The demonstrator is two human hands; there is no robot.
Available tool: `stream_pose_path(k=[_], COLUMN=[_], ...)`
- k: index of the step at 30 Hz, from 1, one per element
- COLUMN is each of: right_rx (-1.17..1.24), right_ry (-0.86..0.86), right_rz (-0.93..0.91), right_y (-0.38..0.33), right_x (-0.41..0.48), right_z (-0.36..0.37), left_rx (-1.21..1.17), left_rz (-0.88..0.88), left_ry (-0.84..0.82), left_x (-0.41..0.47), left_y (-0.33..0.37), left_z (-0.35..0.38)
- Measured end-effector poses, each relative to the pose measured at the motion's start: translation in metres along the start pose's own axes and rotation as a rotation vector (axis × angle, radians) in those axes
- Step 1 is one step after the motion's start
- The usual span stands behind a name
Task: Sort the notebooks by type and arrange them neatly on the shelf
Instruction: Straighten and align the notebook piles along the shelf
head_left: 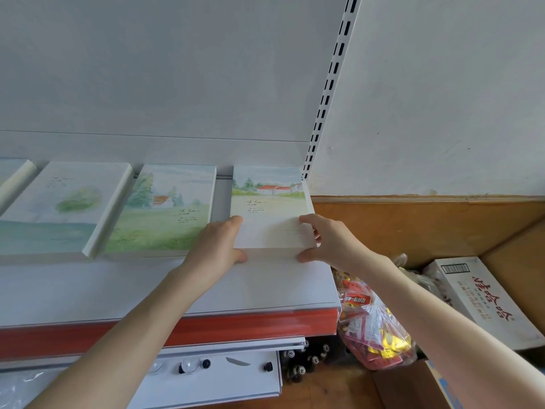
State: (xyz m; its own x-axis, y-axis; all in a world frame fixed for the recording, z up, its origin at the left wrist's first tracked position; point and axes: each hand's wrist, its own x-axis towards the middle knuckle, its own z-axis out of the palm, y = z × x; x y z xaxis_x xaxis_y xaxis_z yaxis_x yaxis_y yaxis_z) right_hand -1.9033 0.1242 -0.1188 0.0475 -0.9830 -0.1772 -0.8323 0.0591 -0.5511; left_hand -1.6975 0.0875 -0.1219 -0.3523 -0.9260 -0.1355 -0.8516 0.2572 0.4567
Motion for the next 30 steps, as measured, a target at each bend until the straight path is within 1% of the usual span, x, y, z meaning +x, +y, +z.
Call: stream_pose_path(k=[3, 8, 12, 19, 27, 30], right_rx=[-0.048, -0.18, -0.241, -0.154, -0.12, -0.12], right_ry=[-0.018, -0.103, -0.106, -0.095, -0.056, -0.013], right_rz=[-0.008, -0.067, -0.077, -0.016, -0.009, -0.004], right_y=[-0.001, -0.001, -0.003, -0.002, -0.004, -0.005], right_x=[0.001, -0.003, -0.002, -0.005, -0.008, -0.012], right_z=[-0.002, -0.008, -0.009, -0.015, -0.013, -0.008], left_rx=[0.014, 0.089, 0.14, 0.06, 0.013, 0.053], left_rz=[0.02, 0.082, 0.112, 0.071, 0.042, 0.052], left_ry=[-0.012, -0.02, -0.001, -0.035, 0.026, 0.071], left_x=[-0.001, -0.002, -0.001, 0.002, 0.007, 0.002], left_y=[-0.002, -0.006, -0.006, -0.009, -0.017, -0.014], left_z=[0.001, -0.001, -0.001, -0.003, 0.003, 0.006])
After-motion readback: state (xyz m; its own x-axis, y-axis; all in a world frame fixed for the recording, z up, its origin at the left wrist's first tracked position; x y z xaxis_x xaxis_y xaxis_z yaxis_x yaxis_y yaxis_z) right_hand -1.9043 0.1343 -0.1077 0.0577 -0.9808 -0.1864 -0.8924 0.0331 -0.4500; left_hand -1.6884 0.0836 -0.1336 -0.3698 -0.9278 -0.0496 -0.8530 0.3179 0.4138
